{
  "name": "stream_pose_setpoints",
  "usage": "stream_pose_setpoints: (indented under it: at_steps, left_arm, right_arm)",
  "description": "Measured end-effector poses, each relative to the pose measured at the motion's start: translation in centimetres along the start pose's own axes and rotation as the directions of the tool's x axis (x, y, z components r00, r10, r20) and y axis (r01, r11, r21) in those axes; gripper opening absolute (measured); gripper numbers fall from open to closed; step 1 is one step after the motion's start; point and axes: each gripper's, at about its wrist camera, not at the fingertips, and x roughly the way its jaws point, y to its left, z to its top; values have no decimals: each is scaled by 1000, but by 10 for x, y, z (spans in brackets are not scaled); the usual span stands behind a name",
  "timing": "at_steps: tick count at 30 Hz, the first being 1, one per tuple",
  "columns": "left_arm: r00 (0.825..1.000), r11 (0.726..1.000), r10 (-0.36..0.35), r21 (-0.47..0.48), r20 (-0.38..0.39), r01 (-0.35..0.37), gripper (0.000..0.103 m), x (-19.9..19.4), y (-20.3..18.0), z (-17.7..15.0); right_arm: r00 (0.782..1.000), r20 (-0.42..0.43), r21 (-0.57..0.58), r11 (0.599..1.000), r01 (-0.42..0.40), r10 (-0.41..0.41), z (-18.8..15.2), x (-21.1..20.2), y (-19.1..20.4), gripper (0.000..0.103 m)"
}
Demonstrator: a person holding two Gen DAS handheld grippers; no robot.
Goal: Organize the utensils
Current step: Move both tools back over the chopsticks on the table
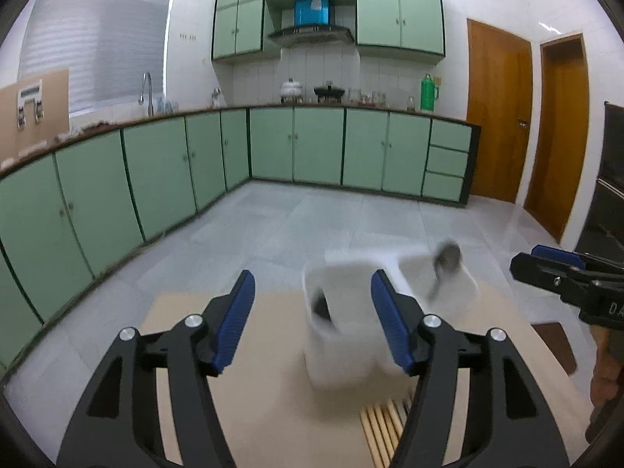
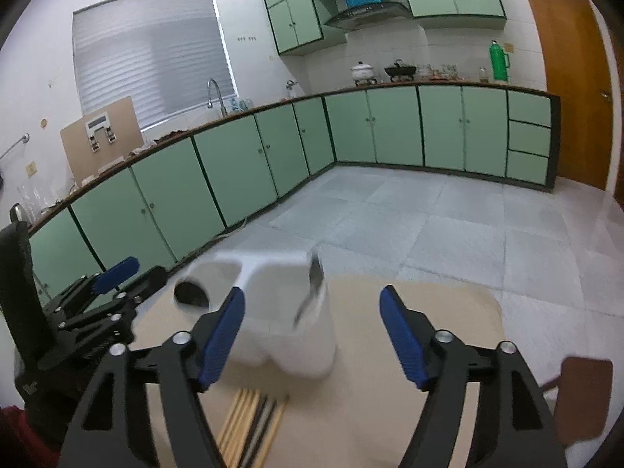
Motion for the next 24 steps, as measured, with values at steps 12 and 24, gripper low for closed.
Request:
stream_pose_setpoints:
  at_steps: [12, 24]
  left_arm:
    - [952, 1000, -2, 25, -306, 10, 68, -72, -2, -137]
    - [920, 1000, 22, 11, -391, -19, 72, -104, 3, -187]
  right_arm:
    - [980, -195, 29, 999, 44, -38, -138, -62, 18, 79]
    - [950, -309, -52, 998, 35, -49, -206, -73, 58, 79]
